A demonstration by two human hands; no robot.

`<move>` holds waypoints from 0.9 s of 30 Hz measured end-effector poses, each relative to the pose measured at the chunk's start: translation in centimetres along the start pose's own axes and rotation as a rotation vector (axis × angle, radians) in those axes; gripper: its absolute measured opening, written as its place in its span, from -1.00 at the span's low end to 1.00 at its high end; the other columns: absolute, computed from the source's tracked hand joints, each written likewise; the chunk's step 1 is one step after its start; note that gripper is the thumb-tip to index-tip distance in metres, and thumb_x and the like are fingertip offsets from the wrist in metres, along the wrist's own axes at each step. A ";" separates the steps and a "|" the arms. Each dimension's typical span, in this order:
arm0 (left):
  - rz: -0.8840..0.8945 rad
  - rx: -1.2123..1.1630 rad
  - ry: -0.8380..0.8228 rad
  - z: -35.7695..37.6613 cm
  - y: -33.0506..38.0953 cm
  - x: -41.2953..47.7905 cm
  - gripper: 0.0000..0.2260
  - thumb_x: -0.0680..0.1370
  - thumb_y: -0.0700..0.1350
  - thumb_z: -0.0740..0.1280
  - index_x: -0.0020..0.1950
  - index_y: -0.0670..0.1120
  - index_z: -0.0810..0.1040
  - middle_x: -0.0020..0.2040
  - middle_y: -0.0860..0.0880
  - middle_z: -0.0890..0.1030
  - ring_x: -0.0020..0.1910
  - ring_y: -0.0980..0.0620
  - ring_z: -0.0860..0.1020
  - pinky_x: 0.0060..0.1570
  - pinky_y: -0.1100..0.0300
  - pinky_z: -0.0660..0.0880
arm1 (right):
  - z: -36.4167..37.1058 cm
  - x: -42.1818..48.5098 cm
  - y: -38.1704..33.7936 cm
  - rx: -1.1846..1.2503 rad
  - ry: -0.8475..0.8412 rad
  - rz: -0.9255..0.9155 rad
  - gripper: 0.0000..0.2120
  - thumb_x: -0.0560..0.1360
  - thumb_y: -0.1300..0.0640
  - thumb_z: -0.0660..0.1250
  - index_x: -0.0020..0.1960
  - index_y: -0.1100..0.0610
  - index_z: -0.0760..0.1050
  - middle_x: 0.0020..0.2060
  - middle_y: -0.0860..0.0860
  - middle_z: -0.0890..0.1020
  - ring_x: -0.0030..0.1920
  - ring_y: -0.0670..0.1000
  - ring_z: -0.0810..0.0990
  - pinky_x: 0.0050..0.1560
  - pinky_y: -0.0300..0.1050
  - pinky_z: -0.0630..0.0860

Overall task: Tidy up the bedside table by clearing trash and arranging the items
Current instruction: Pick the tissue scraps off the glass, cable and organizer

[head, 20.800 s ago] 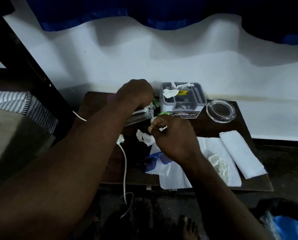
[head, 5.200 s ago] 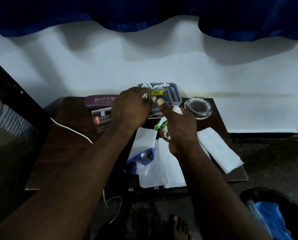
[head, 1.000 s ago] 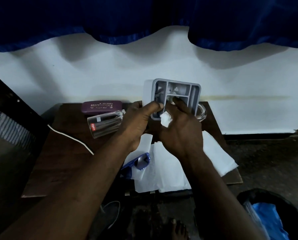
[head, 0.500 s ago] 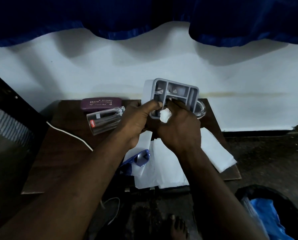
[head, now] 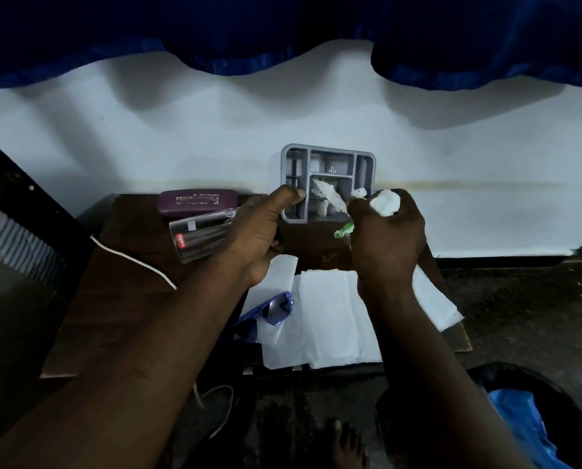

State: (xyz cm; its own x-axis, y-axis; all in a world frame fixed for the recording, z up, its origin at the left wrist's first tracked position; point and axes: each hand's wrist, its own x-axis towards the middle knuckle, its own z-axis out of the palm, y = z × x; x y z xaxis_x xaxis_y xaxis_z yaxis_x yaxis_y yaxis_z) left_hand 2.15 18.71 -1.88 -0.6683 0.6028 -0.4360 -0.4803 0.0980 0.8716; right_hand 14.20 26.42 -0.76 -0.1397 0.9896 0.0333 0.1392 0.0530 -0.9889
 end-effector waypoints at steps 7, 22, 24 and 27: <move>0.001 -0.038 0.032 -0.2 0.4 0.2 -0.89 0.47 -0.02 0.48 -0.12 0.00 0.61 -0.39 0.06 0.54 -0.36 0.05 0.48 -0.31 0.25 0.44 | 0.0 0.6 0.6 0.104 -0.140 0.199 -0.83 0.33 0.14 0.55 -0.17 0.18 0.62 -0.30 0.09 0.72 -0.21 0.21 0.76 -0.16 0.32 0.70; 0.048 -0.072 0.085 -0.4 0.5 0.6 -0.67 0.30 0.07 0.52 0.00 0.00 0.62 -0.14 -0.07 0.50 -0.12 -0.07 0.47 -0.14 0.01 0.40 | 0.0 1.1 1.0 0.471 -0.285 0.288 -0.74 0.50 0.32 0.51 0.14 0.42 0.58 -0.03 0.32 0.70 -0.15 0.15 0.68 -0.21 -0.05 0.61; 0.050 -0.075 0.093 -0.5 0.6 0.7 -0.64 0.29 0.08 0.52 0.02 -0.01 0.62 -0.12 -0.07 0.48 -0.11 -0.07 0.46 -0.13 0.00 0.39 | -0.1 1.0 1.2 0.467 -0.306 0.300 -0.83 0.54 0.29 0.47 0.06 0.39 0.62 -0.11 0.26 0.73 -0.16 0.17 0.68 -0.13 0.01 0.58; 0.043 -0.064 0.098 -0.7 0.5 1.0 -0.67 0.32 0.09 0.53 0.01 -0.01 0.62 -0.12 -0.06 0.47 -0.13 -0.07 0.45 -0.14 0.02 0.39 | -0.1 0.7 1.0 0.480 -0.352 0.315 -0.76 0.54 0.15 0.51 -0.09 0.34 0.58 -0.12 0.25 0.74 -0.10 0.23 0.65 -0.02 0.10 0.52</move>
State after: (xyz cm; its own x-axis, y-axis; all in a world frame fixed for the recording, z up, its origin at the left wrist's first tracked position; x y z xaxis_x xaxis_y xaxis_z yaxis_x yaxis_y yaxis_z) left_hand 0.89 18.81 -2.00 -0.7400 0.5246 -0.4210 -0.4832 0.0207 0.8752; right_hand 14.35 27.22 -1.74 -0.4866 0.8412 -0.2357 -0.2140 -0.3764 -0.9014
